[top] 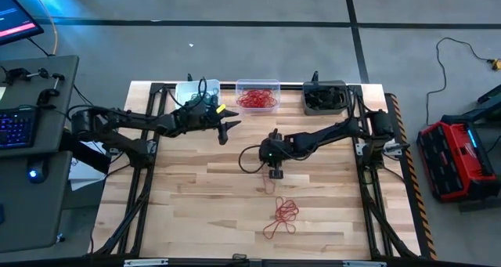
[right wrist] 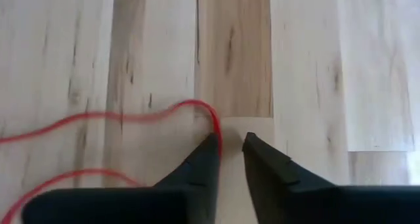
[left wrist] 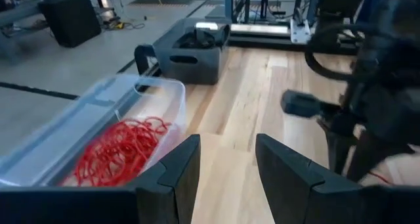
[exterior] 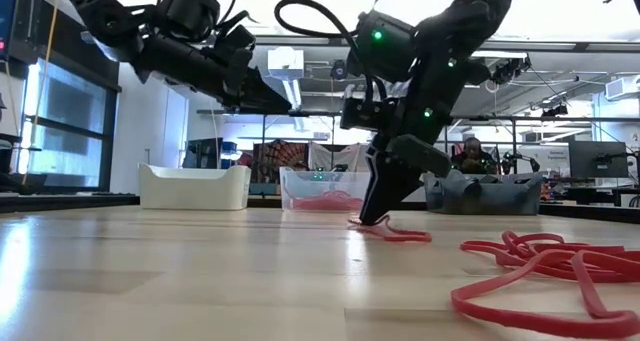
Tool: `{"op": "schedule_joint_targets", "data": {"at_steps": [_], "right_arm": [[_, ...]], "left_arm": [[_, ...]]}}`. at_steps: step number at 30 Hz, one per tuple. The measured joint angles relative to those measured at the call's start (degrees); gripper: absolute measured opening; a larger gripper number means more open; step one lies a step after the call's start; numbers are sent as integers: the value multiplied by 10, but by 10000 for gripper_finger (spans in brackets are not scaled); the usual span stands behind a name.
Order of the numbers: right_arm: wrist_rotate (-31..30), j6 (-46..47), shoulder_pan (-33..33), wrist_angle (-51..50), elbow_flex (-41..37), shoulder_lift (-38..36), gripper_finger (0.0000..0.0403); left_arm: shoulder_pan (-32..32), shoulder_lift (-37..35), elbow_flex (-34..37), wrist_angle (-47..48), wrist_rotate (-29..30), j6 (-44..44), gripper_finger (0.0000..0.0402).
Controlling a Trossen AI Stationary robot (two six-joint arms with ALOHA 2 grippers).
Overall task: Sort rubber bands into baskets
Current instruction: Put the red rubber band into the transparent bin
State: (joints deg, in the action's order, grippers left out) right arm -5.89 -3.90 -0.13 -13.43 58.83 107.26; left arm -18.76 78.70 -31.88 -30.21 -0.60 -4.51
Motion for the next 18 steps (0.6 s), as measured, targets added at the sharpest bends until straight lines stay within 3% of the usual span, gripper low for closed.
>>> {"op": "schedule_joint_targets", "data": {"at_steps": [5,9,18], "right_arm": [[-27,-30,-3,-1,0,0,7],[-92,-40,-4,7,-1,0,8],[-165,-67,-5,107,-1,-49,1]], "left_arm": [[12,0,29,-46,1,16,141],[21,0,46,-75,1,29,141],[44,0,49,-57,-2,34,141]]}}
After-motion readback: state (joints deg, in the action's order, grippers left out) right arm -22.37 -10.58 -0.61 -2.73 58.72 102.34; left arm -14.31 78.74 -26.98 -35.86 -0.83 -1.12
